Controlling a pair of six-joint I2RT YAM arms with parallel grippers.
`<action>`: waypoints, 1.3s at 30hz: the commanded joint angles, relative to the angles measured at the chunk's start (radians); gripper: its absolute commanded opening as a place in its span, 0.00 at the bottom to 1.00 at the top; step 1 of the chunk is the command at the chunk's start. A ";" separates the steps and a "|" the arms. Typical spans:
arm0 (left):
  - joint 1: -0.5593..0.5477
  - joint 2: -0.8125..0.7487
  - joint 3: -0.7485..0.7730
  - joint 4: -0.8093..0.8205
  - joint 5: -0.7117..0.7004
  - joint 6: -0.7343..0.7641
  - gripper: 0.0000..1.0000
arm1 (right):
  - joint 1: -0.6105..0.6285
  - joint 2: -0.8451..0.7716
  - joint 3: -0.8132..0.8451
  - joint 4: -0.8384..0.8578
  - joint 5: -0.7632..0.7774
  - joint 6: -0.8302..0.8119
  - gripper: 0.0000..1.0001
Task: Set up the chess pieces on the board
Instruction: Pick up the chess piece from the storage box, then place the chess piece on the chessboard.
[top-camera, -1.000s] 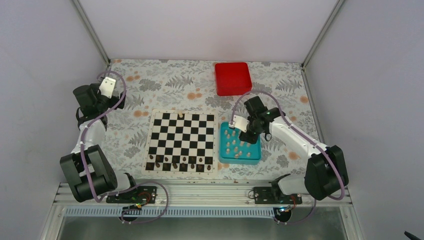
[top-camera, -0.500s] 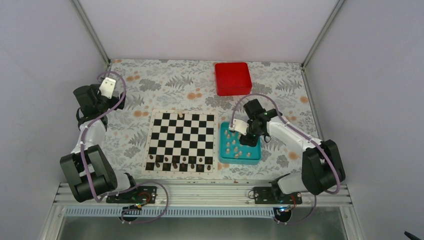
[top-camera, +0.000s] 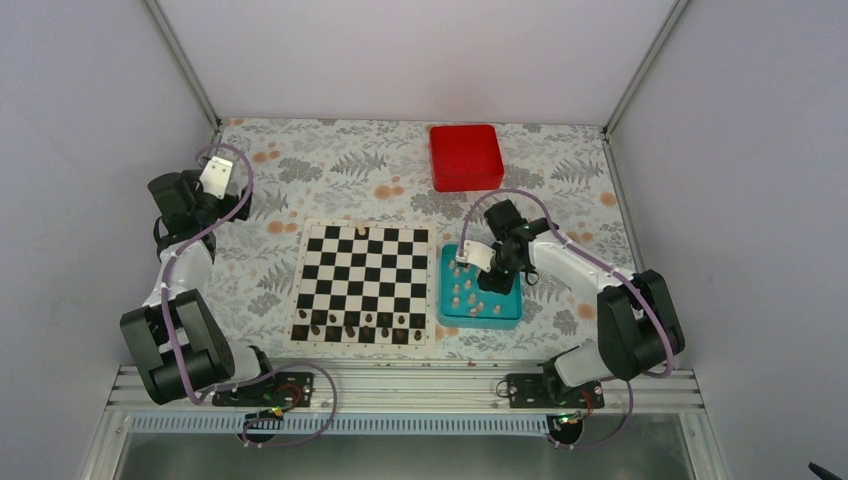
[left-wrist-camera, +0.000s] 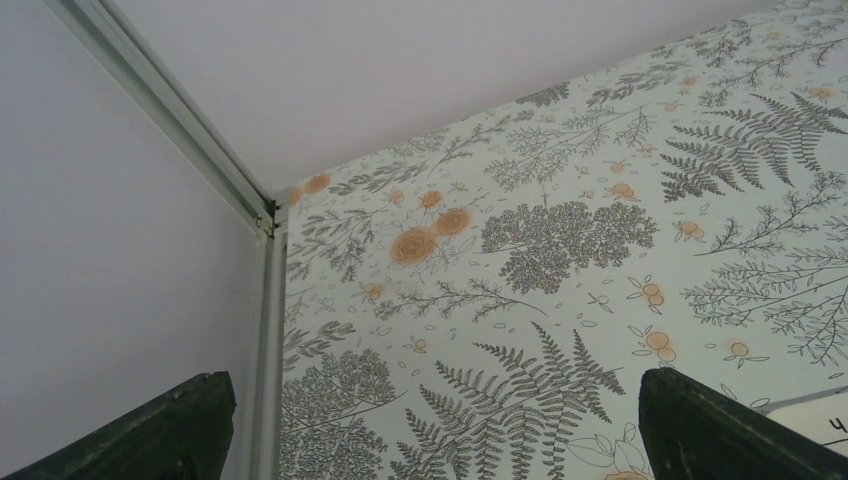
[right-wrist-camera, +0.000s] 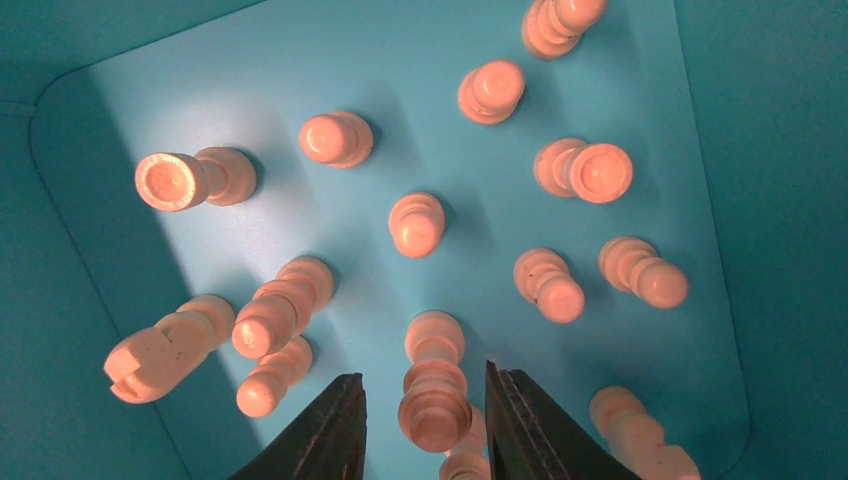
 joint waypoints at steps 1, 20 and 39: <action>-0.001 0.001 0.006 0.011 0.009 0.014 1.00 | -0.011 0.016 -0.003 0.008 -0.011 0.003 0.31; 0.000 -0.022 -0.008 0.028 0.013 0.009 1.00 | 0.009 0.006 0.368 -0.221 -0.001 -0.008 0.08; 0.000 -0.023 0.024 0.021 0.040 -0.011 1.00 | 0.249 0.649 1.070 -0.194 -0.064 0.024 0.07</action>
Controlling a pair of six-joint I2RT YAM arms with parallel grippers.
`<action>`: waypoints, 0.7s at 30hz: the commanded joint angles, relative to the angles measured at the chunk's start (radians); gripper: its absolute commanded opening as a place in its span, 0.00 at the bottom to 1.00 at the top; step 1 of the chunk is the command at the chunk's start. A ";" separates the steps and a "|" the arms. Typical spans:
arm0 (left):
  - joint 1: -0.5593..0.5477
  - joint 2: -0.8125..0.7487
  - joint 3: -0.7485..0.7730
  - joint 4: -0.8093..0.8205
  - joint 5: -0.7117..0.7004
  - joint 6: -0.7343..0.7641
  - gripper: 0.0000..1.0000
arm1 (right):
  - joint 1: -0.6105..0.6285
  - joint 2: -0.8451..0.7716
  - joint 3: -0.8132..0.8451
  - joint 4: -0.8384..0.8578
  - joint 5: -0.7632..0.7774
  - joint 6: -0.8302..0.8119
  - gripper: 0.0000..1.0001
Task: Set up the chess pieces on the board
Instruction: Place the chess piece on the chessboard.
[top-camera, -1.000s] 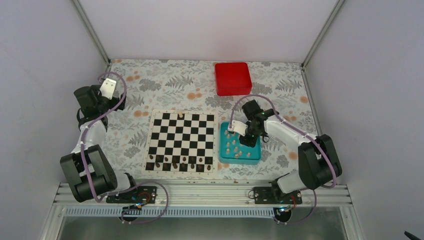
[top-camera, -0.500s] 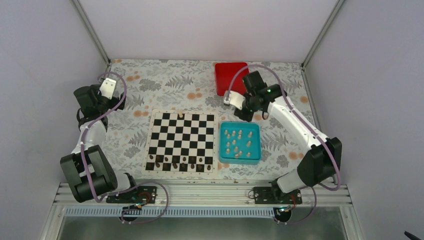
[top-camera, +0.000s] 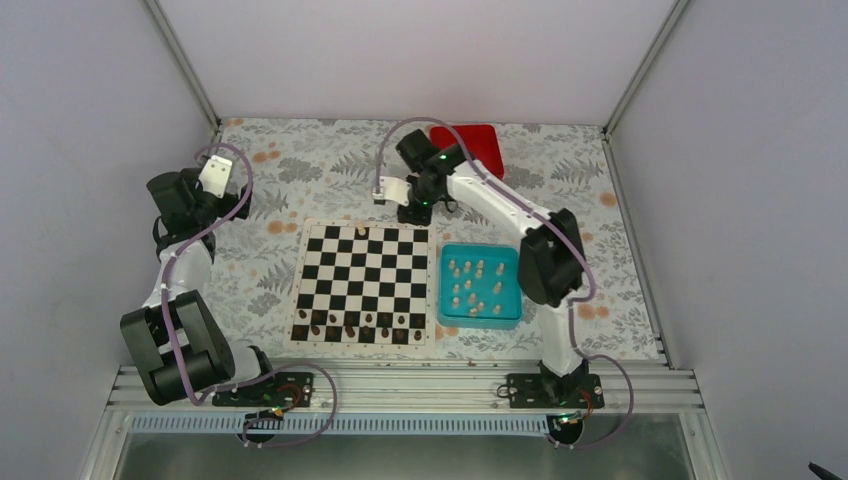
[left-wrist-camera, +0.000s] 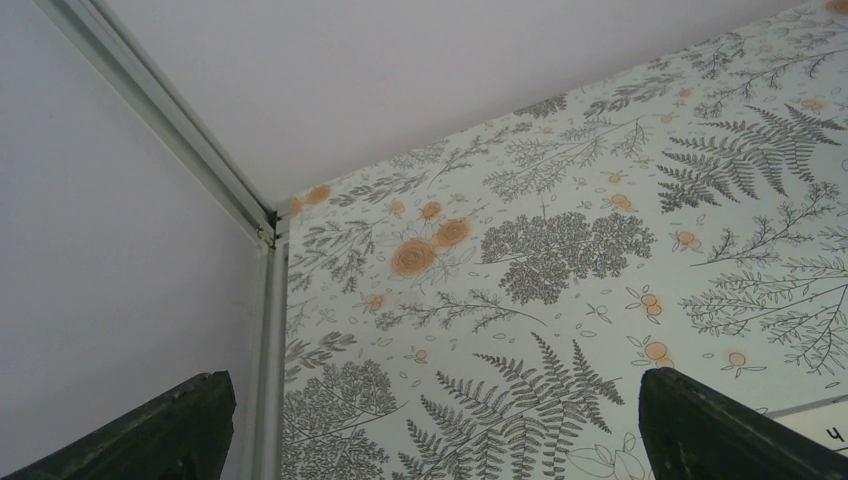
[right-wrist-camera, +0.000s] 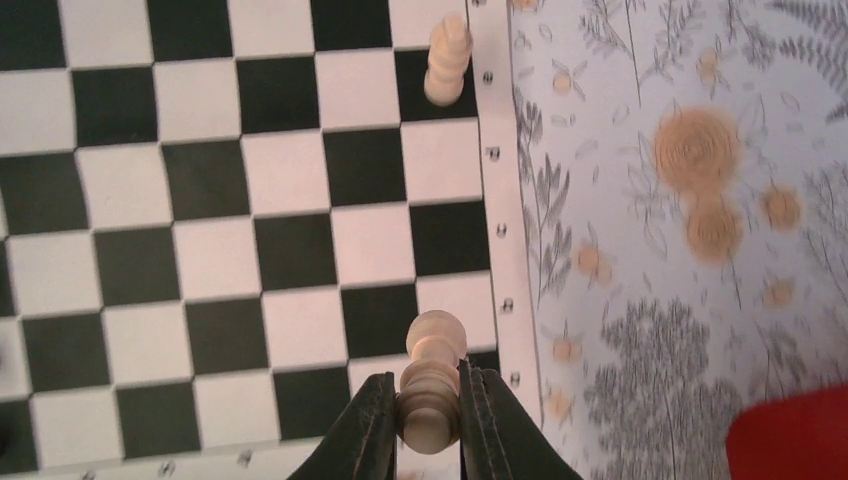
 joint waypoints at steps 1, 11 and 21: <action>0.000 -0.020 0.014 0.018 0.032 -0.011 1.00 | 0.036 0.125 0.154 0.009 -0.008 0.023 0.06; 0.001 -0.015 -0.019 0.054 0.022 0.002 1.00 | 0.086 0.317 0.301 0.023 0.040 0.037 0.09; 0.003 -0.022 -0.042 0.064 0.012 0.030 1.00 | 0.089 0.370 0.313 0.026 0.048 0.042 0.10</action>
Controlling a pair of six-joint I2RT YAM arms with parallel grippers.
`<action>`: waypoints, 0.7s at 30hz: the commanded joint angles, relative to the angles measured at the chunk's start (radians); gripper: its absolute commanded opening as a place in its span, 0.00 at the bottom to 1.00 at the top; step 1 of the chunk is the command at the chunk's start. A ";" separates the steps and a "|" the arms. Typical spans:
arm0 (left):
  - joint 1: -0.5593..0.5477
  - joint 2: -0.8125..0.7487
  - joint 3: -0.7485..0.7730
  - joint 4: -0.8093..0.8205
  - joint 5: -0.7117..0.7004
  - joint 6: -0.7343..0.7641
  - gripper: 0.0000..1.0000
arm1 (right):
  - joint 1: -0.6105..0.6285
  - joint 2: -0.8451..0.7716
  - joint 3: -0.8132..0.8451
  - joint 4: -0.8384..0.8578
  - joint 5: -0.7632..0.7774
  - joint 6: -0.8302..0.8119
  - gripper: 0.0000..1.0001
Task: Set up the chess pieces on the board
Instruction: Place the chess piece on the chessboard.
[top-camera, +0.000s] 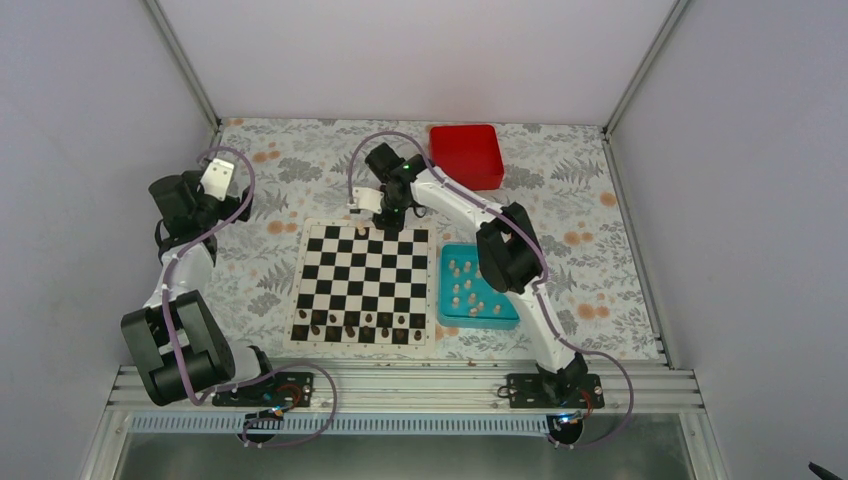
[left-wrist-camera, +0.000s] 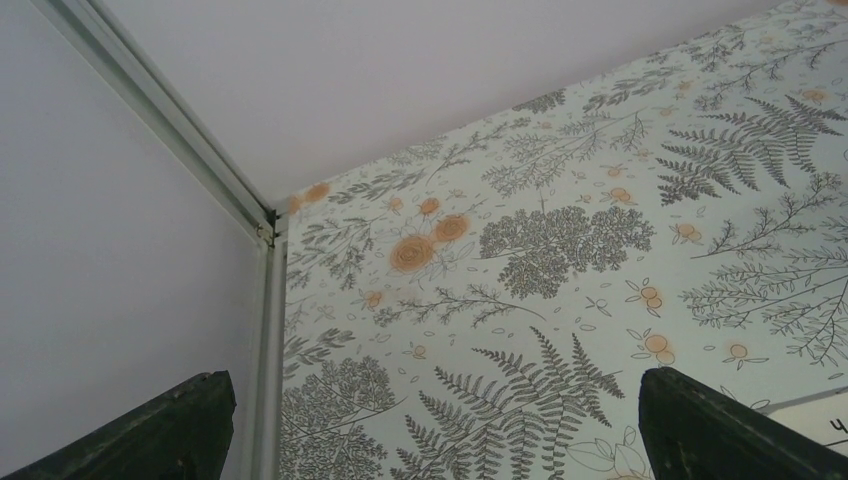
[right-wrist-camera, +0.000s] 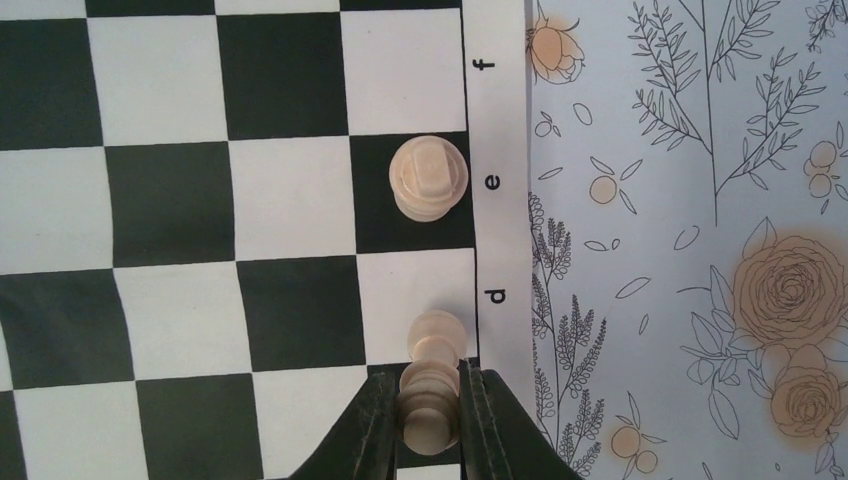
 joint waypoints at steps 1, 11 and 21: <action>0.003 -0.021 -0.018 0.037 0.010 0.023 1.00 | 0.008 0.024 0.034 -0.003 0.011 0.012 0.10; 0.003 -0.018 -0.031 0.048 0.010 0.023 1.00 | 0.017 0.040 0.060 -0.021 0.006 0.003 0.10; 0.008 -0.014 -0.034 0.053 0.013 0.024 1.00 | 0.023 0.052 0.058 -0.035 0.011 -0.001 0.11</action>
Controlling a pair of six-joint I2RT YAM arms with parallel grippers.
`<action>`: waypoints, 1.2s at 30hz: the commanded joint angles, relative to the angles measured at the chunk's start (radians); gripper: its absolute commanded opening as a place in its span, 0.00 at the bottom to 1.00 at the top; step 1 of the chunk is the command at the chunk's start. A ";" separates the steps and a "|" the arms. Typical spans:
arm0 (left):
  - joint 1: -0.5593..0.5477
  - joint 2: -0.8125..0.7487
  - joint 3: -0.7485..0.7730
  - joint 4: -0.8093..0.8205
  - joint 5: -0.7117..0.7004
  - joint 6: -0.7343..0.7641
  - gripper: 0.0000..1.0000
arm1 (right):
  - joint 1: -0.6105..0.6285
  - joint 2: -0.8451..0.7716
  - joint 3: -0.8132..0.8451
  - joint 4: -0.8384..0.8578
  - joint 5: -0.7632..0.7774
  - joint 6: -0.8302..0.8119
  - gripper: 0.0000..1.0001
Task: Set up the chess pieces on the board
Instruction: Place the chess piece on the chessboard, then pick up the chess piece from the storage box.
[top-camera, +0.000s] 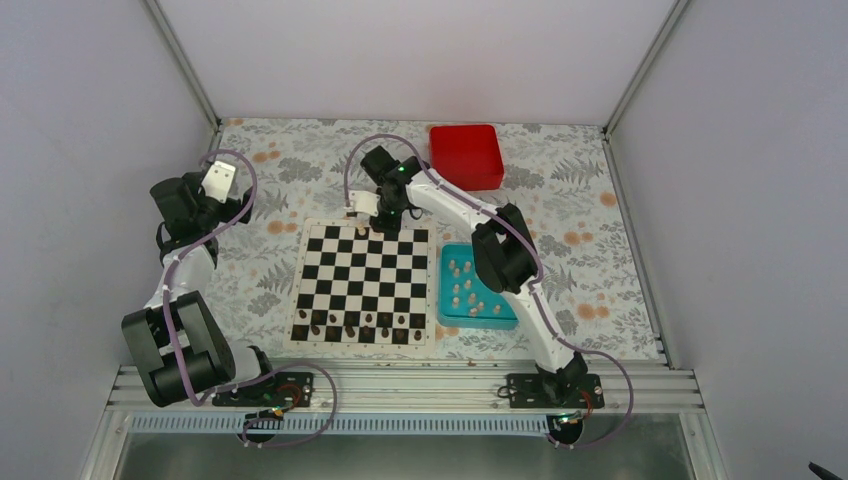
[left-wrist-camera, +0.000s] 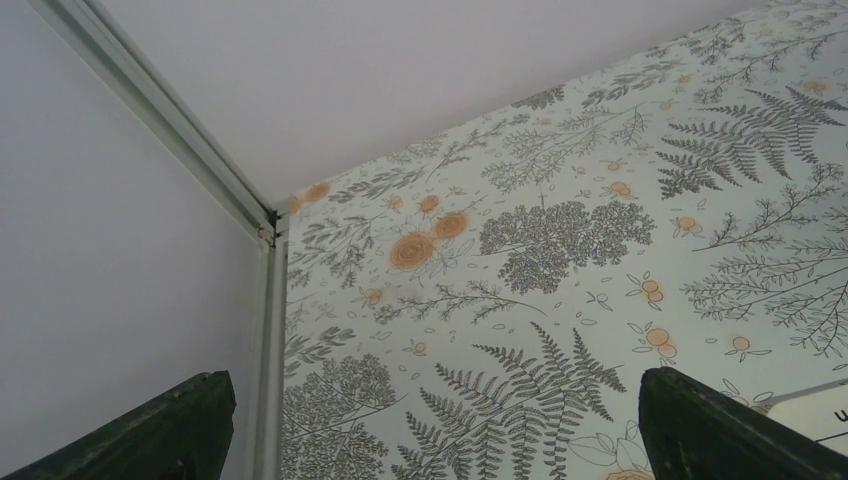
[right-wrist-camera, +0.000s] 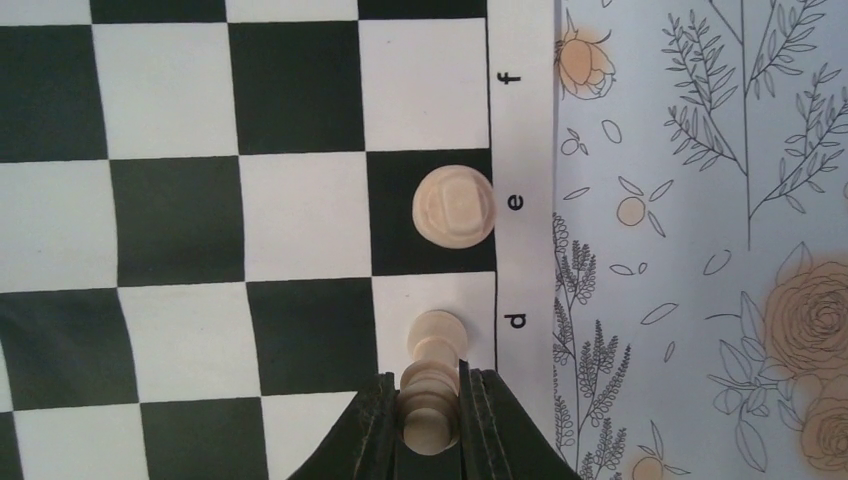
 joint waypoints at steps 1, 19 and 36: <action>0.008 -0.006 -0.009 0.029 0.014 0.009 1.00 | 0.010 0.018 0.022 -0.017 0.005 -0.003 0.11; 0.011 0.000 -0.004 0.028 0.016 0.004 1.00 | 0.009 -0.041 -0.014 0.027 0.012 -0.002 0.41; 0.012 -0.055 0.004 -0.022 -0.002 0.022 1.00 | -0.246 -0.596 -0.560 0.009 0.063 -0.042 0.48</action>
